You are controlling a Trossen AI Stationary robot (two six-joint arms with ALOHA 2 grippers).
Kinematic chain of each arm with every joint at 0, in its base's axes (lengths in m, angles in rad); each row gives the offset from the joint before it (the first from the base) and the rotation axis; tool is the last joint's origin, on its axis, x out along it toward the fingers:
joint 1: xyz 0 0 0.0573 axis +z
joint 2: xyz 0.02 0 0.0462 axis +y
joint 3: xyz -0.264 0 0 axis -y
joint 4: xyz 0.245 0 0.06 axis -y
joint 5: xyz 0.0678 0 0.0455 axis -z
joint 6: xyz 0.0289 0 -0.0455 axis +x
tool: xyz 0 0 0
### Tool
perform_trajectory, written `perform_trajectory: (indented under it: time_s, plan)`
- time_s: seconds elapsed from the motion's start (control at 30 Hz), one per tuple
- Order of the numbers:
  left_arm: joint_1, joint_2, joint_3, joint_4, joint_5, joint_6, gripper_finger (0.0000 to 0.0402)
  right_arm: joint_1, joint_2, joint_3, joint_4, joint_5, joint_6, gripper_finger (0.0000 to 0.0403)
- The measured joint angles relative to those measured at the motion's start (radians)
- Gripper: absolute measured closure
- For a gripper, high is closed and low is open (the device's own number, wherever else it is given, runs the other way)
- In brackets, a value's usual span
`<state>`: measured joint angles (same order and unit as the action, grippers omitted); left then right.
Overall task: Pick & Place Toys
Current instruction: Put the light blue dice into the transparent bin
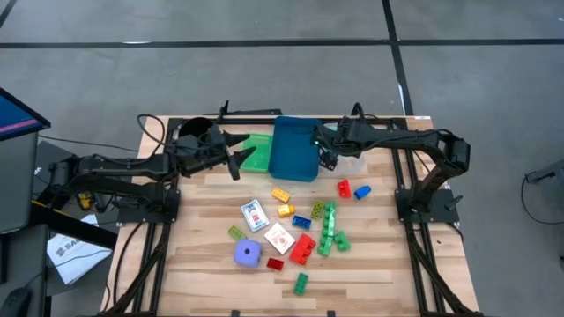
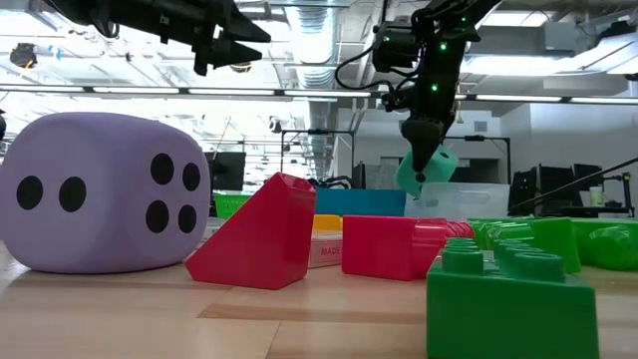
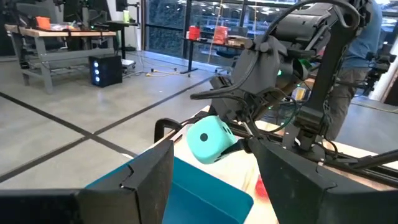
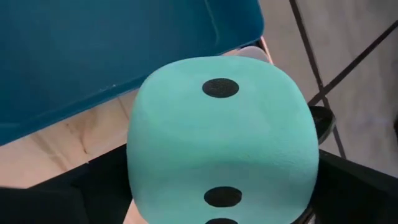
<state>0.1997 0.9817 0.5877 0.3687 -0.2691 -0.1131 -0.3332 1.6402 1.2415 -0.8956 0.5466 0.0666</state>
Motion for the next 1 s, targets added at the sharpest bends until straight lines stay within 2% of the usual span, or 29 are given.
perform_trajectory:
  time_s: [0.27, 0.37, 0.53, 1.0]
  plan:
    - [0.0, 0.0, 0.0, -0.007, 0.001, 0.001, 0.0178, -0.015, 0.0, 0.0, -0.027, 0.016, -0.018, 0.0011]
    - [0.0, 0.0, 0.0, -0.007, 0.004, 0.002, 0.0178, -0.04, 0.0, 0.0, -0.053, 0.032, 0.038, 0.0006]
    - [0.0, 0.0, 0.0, -0.007, 0.004, 0.002, 0.0178, -0.083, 0.0, -0.011, -0.068, -0.005, 0.168, 0.0011]
    - [0.0, 0.0, 0.0, -0.01, 0.003, 0.001, 0.0178, -0.113, 0.0, -0.089, 0.07, -0.132, 0.173, 0.0008]
